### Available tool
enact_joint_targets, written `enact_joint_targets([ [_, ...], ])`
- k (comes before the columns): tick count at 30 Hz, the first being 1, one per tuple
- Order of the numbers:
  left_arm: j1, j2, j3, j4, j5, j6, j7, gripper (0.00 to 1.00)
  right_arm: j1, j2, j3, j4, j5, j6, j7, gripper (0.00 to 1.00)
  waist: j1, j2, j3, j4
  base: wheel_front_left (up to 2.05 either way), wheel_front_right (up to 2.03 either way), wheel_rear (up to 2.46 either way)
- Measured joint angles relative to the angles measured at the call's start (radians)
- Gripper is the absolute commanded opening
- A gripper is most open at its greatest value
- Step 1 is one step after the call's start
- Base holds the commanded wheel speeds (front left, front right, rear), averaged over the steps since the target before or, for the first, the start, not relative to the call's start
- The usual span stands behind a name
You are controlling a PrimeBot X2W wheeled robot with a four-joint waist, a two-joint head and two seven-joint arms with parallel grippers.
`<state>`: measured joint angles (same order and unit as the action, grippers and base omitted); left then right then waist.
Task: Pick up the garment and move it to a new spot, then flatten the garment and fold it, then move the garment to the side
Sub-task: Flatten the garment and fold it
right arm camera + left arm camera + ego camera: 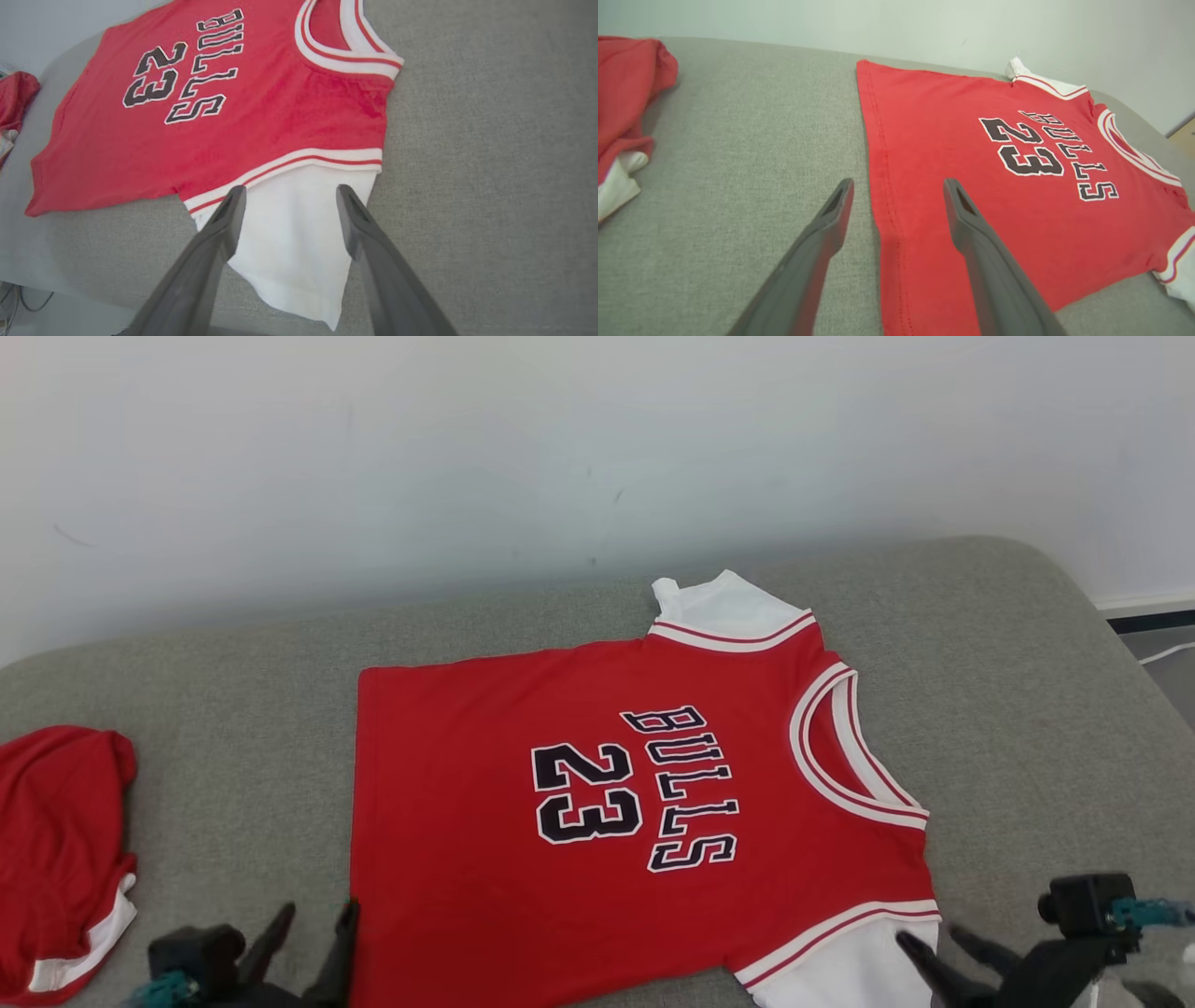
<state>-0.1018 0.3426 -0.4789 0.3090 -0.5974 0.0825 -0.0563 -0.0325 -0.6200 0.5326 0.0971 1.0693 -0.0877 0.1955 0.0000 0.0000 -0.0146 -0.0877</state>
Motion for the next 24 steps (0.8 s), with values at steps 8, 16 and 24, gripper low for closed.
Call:
enact_joint_targets([
  [8, 0.001, -0.019, 0.091, -0.064, 0.011, 0.025, -0.155, 1.0, -0.101, 0.067, -0.049, -0.081, -0.099, 0.007, -0.179, 1.0, 0.0, 0.0001, 0.003, -0.01, 0.0, 0.0, 0.0],
  [16, 0.056, -0.061, 0.153, -0.095, 0.024, 0.041, -0.183, 1.0, -0.101, 0.06, -0.111, -0.035, -0.225, -0.02, -0.359, 1.0, 0.0, 0.0, 0.007, -0.018, 0.0, 0.0, 0.0],
  [24, 0.108, -0.088, 0.243, -0.109, 0.124, 0.042, -0.191, 1.0, -0.064, 0.086, -0.144, 0.012, -0.317, -0.036, -0.435, 1.0, 0.0, 0.0001, 0.009, -0.024, 0.0, 0.0, 0.0],
])
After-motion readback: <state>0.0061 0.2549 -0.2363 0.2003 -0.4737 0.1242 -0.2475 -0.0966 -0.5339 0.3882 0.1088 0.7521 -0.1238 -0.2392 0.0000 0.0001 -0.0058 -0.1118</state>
